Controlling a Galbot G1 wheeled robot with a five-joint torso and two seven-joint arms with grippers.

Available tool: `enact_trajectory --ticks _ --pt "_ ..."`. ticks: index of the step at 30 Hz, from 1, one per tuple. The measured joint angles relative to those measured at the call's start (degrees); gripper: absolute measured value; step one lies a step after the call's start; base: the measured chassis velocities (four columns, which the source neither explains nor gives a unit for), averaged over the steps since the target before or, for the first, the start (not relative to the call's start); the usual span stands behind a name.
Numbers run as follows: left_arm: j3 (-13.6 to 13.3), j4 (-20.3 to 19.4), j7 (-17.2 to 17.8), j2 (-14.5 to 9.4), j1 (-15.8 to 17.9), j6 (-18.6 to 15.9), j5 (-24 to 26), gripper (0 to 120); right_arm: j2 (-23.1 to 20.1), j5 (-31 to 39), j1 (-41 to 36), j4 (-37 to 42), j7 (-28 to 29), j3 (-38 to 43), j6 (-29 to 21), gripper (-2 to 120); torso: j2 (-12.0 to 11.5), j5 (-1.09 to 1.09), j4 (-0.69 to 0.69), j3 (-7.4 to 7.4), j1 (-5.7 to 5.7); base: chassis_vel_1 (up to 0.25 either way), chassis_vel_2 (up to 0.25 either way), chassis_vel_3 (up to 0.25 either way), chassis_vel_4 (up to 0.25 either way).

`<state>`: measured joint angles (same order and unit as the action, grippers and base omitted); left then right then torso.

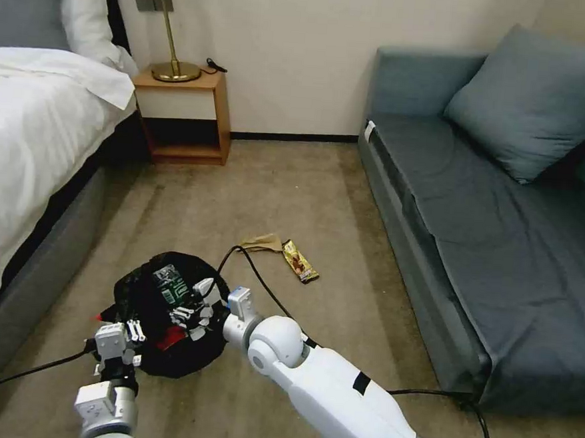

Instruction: Pick up the trash bin, then pick up the garbage on the floor and place it into the trash bin.

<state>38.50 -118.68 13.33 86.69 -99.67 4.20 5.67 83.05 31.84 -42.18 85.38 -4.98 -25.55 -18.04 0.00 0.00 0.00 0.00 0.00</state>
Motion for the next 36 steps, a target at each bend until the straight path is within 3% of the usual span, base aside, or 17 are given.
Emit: enact_trajectory --ticks 3,5,8,25,36 --pt "0.03 0.13 -0.01 -0.02 0.26 0.00 0.05 7 -0.19 -0.18 -0.04 0.65 0.04 -0.37 0.10 79 0.00 0.00 0.00 0.00 0.00 0.000 0.000 0.000 0.000" --pt "0.06 0.14 -0.01 -0.04 0.32 0.00 0.10 7 -0.24 -0.23 -0.04 0.74 0.04 -0.39 0.16 81 0.00 0.00 0.00 0.00 0.00 0.000 0.000 0.000 0.000" --pt "0.54 0.23 -0.01 -0.26 0.65 -0.04 0.68 7 -0.76 -0.38 -0.05 1.09 0.33 -0.39 0.89 98 0.00 0.00 0.01 0.00 0.00 0.000 0.000 0.000 0.000" --pt "3.80 0.39 0.03 -2.76 1.28 -0.57 3.31 7 -6.48 3.60 -1.60 5.06 0.59 5.93 5.34 100 0.00 0.01 0.00 0.00 0.00 0.000 0.000 0.000 0.000" --pt "4.24 1.00 0.20 -3.12 1.67 -0.57 3.66 7 -9.19 -0.52 -2.72 -2.23 0.50 9.56 9.93 100 0.00 0.00 0.00 0.00 0.00 0.000 0.000 0.000 0.000"
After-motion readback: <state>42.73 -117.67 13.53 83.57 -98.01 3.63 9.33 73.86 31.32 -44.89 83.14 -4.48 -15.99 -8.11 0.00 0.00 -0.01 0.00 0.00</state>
